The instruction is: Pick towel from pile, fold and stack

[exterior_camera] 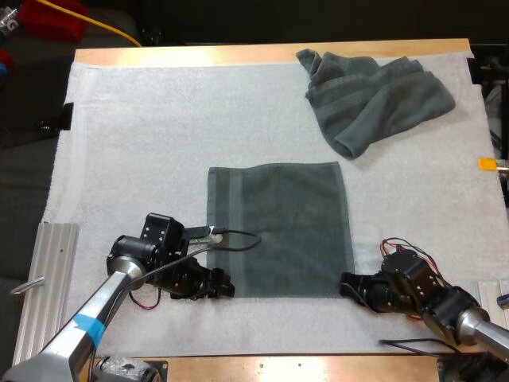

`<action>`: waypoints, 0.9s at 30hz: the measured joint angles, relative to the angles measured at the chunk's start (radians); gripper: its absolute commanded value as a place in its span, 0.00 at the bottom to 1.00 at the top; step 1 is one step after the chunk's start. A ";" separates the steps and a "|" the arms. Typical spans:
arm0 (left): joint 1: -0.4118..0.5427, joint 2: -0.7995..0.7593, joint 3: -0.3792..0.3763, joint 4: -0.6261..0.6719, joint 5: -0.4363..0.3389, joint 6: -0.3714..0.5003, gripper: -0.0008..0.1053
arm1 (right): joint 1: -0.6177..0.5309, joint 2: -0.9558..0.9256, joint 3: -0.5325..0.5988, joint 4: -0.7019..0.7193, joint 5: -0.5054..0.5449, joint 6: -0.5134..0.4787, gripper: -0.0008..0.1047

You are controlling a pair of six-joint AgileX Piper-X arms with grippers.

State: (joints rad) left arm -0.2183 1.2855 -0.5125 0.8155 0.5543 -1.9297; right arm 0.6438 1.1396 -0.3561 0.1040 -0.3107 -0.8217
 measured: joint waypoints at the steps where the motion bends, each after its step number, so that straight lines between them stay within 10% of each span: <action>1: 0.000 0.010 0.000 -0.007 0.000 -0.001 0.64 | 0.000 0.000 0.000 0.000 0.000 0.000 0.02; 23: 0.010 0.134 -0.021 -0.042 0.204 -0.016 0.63 | 0.000 0.000 0.000 0.002 -0.006 0.000 0.02; 27: 0.010 0.138 -0.021 -0.047 0.204 -0.018 0.51 | 0.000 0.000 0.000 0.002 -0.006 0.000 0.02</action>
State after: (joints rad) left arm -0.2083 1.4236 -0.5333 0.7690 0.7579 -1.9477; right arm 0.6438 1.1396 -0.3561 0.1056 -0.3165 -0.8216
